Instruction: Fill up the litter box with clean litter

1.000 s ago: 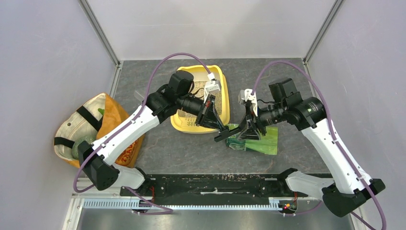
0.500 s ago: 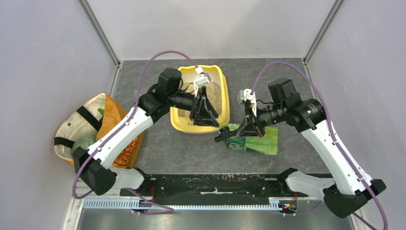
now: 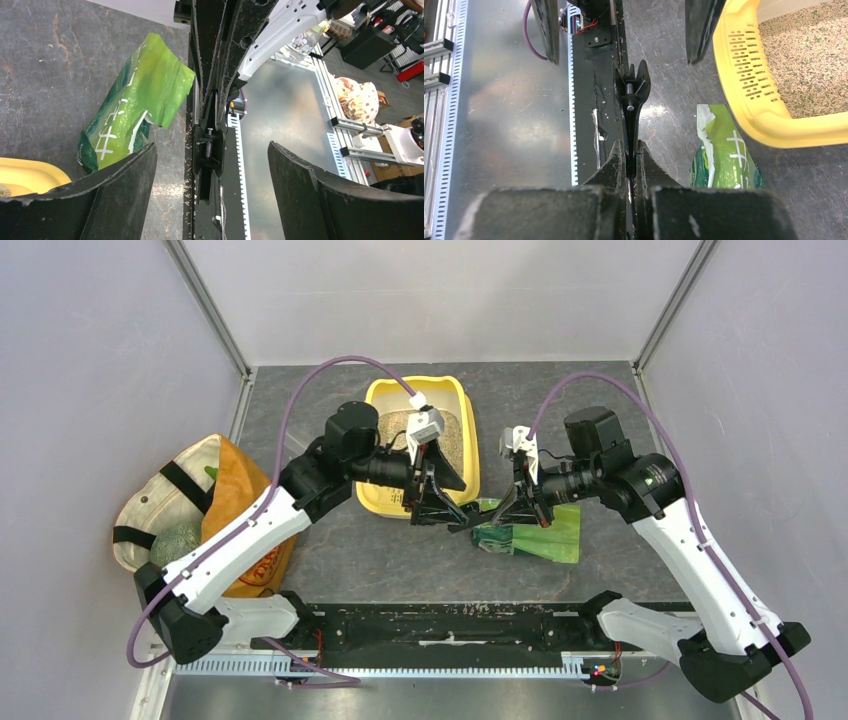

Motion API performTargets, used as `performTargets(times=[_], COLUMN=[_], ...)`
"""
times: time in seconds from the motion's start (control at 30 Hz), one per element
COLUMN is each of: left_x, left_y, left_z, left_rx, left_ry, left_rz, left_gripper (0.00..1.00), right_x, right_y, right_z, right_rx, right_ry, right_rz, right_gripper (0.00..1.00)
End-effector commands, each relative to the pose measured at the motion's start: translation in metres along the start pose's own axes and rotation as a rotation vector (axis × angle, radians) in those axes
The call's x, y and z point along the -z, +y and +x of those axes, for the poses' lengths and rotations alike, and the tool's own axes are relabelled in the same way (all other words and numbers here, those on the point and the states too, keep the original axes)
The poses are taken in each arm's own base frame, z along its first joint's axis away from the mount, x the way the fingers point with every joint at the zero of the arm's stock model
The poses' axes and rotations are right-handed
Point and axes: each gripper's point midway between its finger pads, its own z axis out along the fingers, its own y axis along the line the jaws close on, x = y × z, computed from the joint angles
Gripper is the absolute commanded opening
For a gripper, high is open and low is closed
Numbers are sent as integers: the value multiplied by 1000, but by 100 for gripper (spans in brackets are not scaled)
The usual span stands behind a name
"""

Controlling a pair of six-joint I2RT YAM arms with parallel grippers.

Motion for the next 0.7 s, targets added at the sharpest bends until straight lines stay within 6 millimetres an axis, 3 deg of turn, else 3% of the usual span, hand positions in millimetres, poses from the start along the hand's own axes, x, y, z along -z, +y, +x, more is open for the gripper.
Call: performTargets(times=[0.0, 0.33, 0.67], left_x=[-12, -17, -19], left_y=[7, 8, 6], left_z=[-1, 12, 15], left_rx=[-91, -88, -90], left_ry=[-1, 41, 56], left_rz=[-31, -24, -13], left_gripper=[87, 60, 58], right_x=[4, 5, 4], right_y=[1, 1, -2], right_z=[-8, -7, -6], right_rx=[37, 29, 14], right_ry=[-32, -27, -21], right_rz=[23, 34, 38], right_gripper=[0, 0, 0])
